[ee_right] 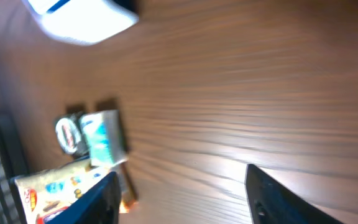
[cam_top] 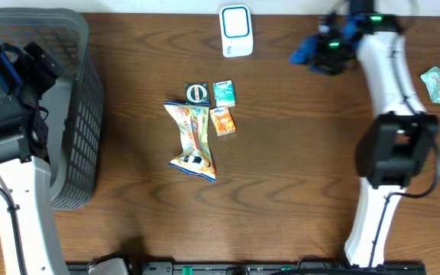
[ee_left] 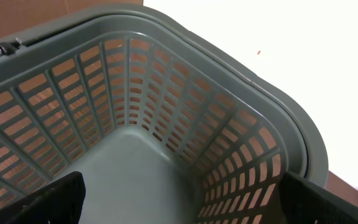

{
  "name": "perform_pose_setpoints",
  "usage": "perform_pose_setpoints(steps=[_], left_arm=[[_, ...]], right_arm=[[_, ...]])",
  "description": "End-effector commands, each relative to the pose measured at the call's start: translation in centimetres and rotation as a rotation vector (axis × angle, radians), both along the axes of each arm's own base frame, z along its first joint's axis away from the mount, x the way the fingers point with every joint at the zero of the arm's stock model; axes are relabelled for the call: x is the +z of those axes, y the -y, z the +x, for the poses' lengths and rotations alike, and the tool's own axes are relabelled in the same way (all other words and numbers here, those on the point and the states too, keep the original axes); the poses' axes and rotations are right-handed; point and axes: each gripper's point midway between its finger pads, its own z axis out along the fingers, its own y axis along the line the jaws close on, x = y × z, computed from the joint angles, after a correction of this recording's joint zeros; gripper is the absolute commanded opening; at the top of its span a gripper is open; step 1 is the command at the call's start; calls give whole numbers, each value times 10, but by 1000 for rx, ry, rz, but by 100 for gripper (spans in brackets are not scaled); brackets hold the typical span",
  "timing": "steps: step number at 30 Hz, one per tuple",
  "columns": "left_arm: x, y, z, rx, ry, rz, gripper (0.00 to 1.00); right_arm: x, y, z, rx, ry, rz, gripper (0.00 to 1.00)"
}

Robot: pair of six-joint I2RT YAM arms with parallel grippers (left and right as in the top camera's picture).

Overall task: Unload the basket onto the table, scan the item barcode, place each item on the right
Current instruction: 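Carry the pack to the far right and drop it on the table, then move the right gripper to the second light-green pack near the scanner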

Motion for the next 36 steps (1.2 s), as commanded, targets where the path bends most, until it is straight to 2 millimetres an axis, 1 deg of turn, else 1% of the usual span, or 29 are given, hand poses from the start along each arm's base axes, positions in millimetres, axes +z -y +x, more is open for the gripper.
perform_pose_setpoints(steps=[1, 2, 4, 7, 10, 12, 13, 14, 17, 18, 19, 22, 25, 28, 30, 31, 36], left_arm=[[7, -2, 0, 2, 10, 14, 98], [7, -2, 0, 2, 10, 14, 98], [7, -2, 0, 2, 10, 14, 98], [7, -2, 0, 2, 10, 14, 98], [7, -2, 0, 2, 10, 13, 98], [7, -2, 0, 2, 10, 14, 98], [7, -2, 0, 2, 10, 14, 98], [7, -2, 0, 2, 10, 14, 98], [7, -2, 0, 2, 10, 14, 98], [7, -2, 0, 2, 10, 14, 98], [7, -2, 0, 2, 10, 14, 97], [7, -2, 0, 2, 10, 14, 98], [7, -2, 0, 2, 10, 14, 98], [7, -2, 0, 2, 10, 14, 98], [7, -2, 0, 2, 10, 13, 98], [7, -2, 0, 2, 10, 14, 98], [7, -2, 0, 2, 10, 14, 97]], right_arm=[[-7, -50, -5, 60, 27, -86, 59], [-7, -67, -6, 61, 40, -93, 59], [-5, -93, -4, 73, 79, -105, 59], [-5, -127, -3, 103, 157, -160, 58], [-13, -140, -7, 35, 153, -225, 58], [-20, -147, -9, 30, 153, -248, 58], [-26, -152, -9, 38, 150, -252, 57], [-29, -153, -10, 42, 146, -253, 57], [-48, -153, -13, 43, 109, -267, 56], [-59, -148, -13, 38, 84, -278, 56], [-65, -146, -12, 34, 72, -282, 55], [-74, -141, -12, 35, 34, -247, 53], [-80, -141, -13, 66, 6, -199, 49], [-88, -140, -15, 71, -29, -161, 47], [-94, -142, -16, 79, -48, -136, 46], [-100, -145, -17, 87, -61, -118, 45], [-118, -162, -26, 176, -93, -28, 44]])
